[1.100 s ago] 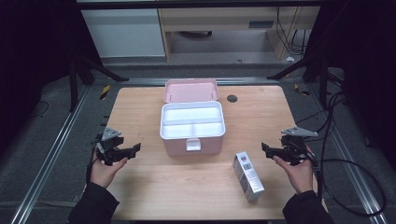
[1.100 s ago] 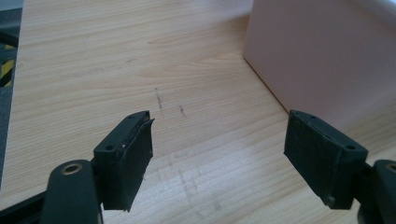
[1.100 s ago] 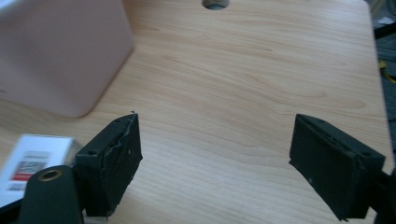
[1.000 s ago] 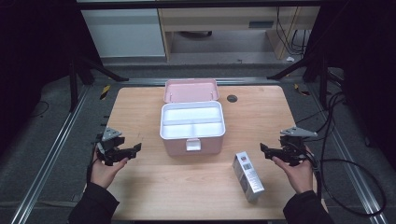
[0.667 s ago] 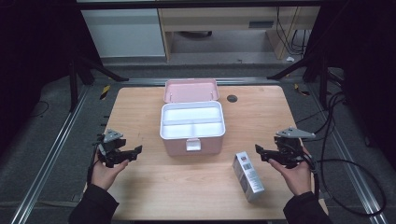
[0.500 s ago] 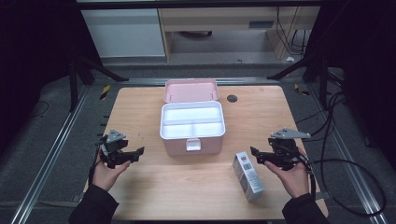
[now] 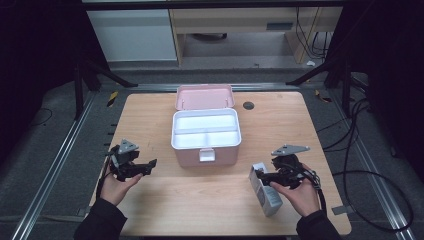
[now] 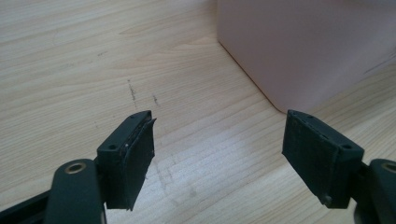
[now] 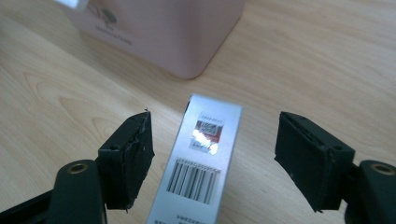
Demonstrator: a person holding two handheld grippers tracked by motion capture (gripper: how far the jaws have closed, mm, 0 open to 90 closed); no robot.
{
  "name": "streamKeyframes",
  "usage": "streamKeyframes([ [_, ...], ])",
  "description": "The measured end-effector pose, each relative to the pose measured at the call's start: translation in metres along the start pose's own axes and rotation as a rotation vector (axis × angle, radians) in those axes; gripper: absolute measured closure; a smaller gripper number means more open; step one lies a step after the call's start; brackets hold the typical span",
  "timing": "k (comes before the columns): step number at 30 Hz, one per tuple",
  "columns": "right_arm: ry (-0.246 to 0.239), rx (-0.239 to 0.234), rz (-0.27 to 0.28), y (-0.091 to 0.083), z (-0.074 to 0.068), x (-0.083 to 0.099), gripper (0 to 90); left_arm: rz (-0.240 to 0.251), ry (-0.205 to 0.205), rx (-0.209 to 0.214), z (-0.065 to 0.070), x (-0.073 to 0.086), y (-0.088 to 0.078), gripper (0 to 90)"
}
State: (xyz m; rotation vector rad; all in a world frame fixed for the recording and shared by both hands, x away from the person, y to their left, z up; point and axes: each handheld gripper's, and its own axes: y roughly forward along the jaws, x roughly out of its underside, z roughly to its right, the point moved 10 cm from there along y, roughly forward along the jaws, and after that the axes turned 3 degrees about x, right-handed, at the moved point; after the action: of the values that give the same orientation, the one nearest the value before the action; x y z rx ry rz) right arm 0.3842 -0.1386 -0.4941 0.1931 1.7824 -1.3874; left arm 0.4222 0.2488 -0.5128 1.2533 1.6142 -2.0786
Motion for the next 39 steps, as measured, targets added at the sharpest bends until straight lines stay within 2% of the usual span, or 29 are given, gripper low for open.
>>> streamKeyframes([
  [9,-0.028,-0.031,-0.108,0.018,-0.01,0.017,35.1,-0.017,0.002,0.002,0.0,0.003,0.002,25.0],
  [13,-0.042,-0.024,-0.126,0.02,-0.01,0.02,38.5,-0.024,0.005,0.007,0.001,0.004,0.003,25.0],
  [14,-0.046,-0.014,-0.142,0.021,-0.01,0.023,42.7,-0.025,0.006,0.007,0.002,0.004,0.004,25.0],
  [16,-0.046,-0.01,-0.149,0.022,-0.01,0.024,42.9,-0.029,0.007,0.01,0.002,0.005,0.005,25.0],
  [21,-0.041,-0.015,-0.152,0.022,-0.008,0.024,53.9,-0.038,0.016,0.014,0.004,0.006,0.006,25.2],
  [29,-0.05,-0.017,-0.157,0.021,-0.008,0.025,53.0,-0.048,0.02,0.016,0.005,0.007,0.008,25.3],
  [31,-0.049,-0.016,-0.168,0.02,-0.009,0.026,44.8,-0.049,0.018,0.016,0.005,0.008,0.007,25.2],
  [33,-0.047,-0.015,-0.174,0.018,-0.01,0.027,44.3,-0.05,0.017,0.017,0.005,0.008,0.007,25.2],
  [34,-0.04,-0.02,-0.201,0.017,-0.011,0.033,43.9,-0.051,0.016,0.017,0.005,0.008,0.008,25.2],
  [35,-0.04,-0.02,-0.201,0.017,-0.011,0.033,43.9,-0.051,0.016,0.017,0.005,0.008,0.008,25.2],
  [38,-0.04,0.004,-0.264,0.019,-0.009,0.045,46.2,-0.057,0.019,0.018,0.005,0.009,0.008,25.1],
  [39,-0.04,0.004,-0.264,0.019,-0.009,0.045,46.2,-0.056,0.019,0.018,0.005,0.009,0.008,25.1],
])
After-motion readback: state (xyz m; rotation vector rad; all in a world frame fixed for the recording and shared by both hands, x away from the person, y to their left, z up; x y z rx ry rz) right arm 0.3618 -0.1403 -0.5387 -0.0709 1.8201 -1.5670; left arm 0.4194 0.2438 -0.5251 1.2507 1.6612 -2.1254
